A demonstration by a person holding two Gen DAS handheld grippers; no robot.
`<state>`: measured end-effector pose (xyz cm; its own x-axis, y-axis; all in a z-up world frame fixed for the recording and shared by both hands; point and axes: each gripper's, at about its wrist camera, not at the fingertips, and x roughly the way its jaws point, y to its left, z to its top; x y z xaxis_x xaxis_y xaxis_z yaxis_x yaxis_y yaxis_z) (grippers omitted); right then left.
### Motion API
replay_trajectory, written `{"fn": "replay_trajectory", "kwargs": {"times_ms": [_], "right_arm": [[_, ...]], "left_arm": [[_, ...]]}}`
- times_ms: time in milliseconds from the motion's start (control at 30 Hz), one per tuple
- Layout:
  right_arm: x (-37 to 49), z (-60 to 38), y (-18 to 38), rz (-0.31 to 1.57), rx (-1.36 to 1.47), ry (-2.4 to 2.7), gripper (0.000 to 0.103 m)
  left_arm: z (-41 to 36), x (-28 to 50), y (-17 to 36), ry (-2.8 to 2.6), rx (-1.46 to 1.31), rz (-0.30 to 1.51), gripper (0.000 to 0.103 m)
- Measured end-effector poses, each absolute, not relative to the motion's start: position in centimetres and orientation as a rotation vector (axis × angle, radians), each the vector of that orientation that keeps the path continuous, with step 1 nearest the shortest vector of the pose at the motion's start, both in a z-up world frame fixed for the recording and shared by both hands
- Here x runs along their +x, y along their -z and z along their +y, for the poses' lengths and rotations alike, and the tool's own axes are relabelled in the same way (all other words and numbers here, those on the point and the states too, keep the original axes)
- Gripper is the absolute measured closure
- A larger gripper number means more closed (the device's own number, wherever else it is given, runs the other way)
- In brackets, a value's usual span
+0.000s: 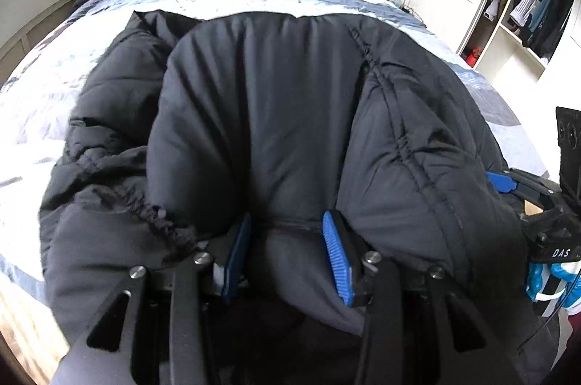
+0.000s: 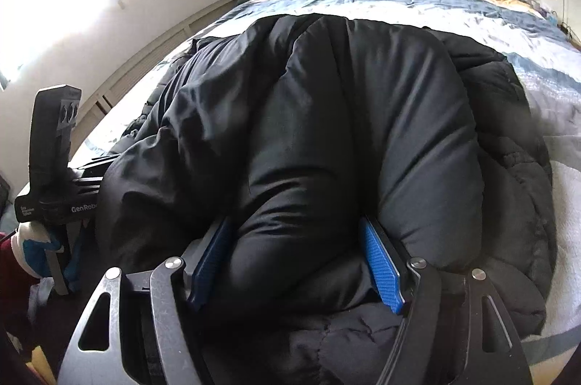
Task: Fold large clothes
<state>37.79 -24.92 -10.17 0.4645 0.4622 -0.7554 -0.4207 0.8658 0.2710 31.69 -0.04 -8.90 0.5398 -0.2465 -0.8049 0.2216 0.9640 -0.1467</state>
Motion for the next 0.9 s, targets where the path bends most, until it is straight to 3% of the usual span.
{"fn": "replay_trajectory", "kwargs": {"times_ms": [533, 767, 900], "right_arm": [[36.8, -25.1, 2.7, 0.85, 0.001, -0.525, 0.029], [38.7, -25.1, 5.3, 0.89, -0.002, -0.496, 0.028], [38.4, -25.2, 8.4, 0.937, -0.005, -0.496, 0.027]], "left_arm": [[-1.1, 30.3, -0.6, 0.336, -0.061, 0.816, 0.062], [-3.3, 31.1, 4.0, 0.368, -0.039, 0.911, 0.061], [-2.7, 31.1, 7.7, 0.365, -0.085, 0.946, 0.056]]}}
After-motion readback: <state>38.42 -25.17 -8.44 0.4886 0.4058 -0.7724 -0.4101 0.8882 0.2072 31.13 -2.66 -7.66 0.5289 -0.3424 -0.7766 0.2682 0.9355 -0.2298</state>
